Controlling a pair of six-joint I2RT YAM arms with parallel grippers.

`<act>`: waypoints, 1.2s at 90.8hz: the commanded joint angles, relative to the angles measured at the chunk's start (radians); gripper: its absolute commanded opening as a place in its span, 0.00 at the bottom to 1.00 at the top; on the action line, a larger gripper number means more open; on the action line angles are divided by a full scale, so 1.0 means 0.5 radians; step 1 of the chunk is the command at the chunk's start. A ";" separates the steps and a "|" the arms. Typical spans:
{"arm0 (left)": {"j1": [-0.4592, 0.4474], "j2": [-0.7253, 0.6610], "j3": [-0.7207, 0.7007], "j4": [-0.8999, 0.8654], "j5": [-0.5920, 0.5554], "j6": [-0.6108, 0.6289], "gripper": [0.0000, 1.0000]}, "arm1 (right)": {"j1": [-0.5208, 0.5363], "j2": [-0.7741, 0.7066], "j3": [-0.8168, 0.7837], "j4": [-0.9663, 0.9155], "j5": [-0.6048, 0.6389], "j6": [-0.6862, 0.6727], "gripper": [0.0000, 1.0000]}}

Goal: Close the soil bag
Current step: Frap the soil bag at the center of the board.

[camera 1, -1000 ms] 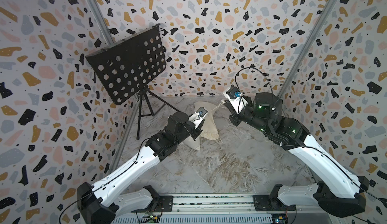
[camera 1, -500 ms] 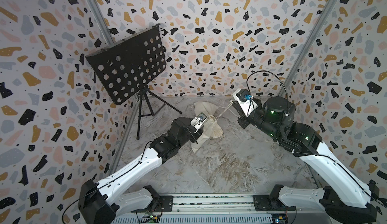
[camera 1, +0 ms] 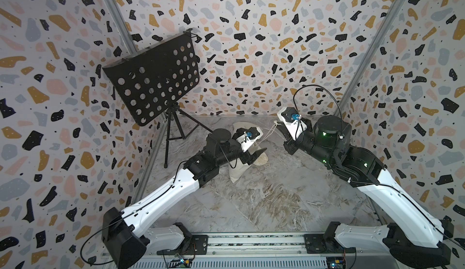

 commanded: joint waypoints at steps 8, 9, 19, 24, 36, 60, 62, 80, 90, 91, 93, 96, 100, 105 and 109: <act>0.039 0.154 0.226 -0.059 0.254 0.120 0.52 | -0.005 -0.047 0.069 -0.025 -0.004 0.009 0.00; 0.045 0.160 0.224 -0.056 0.265 0.118 0.50 | -0.007 -0.049 0.070 -0.026 -0.005 0.007 0.00; 0.084 0.211 0.157 -0.001 0.332 0.117 0.35 | -0.007 -0.060 0.072 -0.026 -0.001 -0.014 0.00; 0.099 0.260 0.136 -0.007 0.331 0.109 0.32 | -0.006 -0.065 0.079 -0.027 0.013 -0.023 0.00; 0.136 0.355 0.067 -0.016 0.301 0.095 0.23 | -0.006 -0.092 0.097 -0.026 -0.011 -0.045 0.00; 0.241 0.480 -0.056 -0.006 0.238 0.077 0.16 | -0.007 -0.178 0.099 -0.026 0.023 -0.074 0.00; 0.249 0.487 -0.061 -0.009 0.237 0.073 0.16 | -0.006 -0.184 0.097 -0.026 0.025 -0.075 0.00; 0.278 0.548 -0.102 -0.087 -0.064 0.101 0.14 | -0.007 -0.264 0.101 -0.027 0.125 -0.103 0.00; 0.345 0.576 -0.183 -0.091 -0.226 0.046 0.14 | -0.006 -0.320 0.103 -0.024 0.186 -0.127 0.00; 0.358 0.578 -0.194 -0.083 -0.235 0.034 0.15 | -0.006 -0.322 0.102 -0.024 0.193 -0.132 0.00; 0.375 0.579 -0.213 -0.072 -0.246 0.010 0.15 | -0.006 -0.332 0.102 -0.024 0.211 -0.136 0.00; 0.405 0.576 -0.249 -0.048 -0.261 -0.018 0.16 | -0.007 -0.348 0.101 -0.026 0.243 -0.145 0.00; 0.436 0.577 -0.291 -0.020 -0.273 -0.052 0.17 | -0.006 -0.363 0.097 -0.024 0.280 -0.158 0.00; 0.464 0.579 -0.335 0.017 -0.262 -0.078 0.19 | -0.007 -0.387 0.087 -0.022 0.315 -0.166 0.00; 0.479 0.591 -0.362 0.041 -0.255 -0.093 0.20 | -0.006 -0.401 0.086 -0.023 0.328 -0.167 0.00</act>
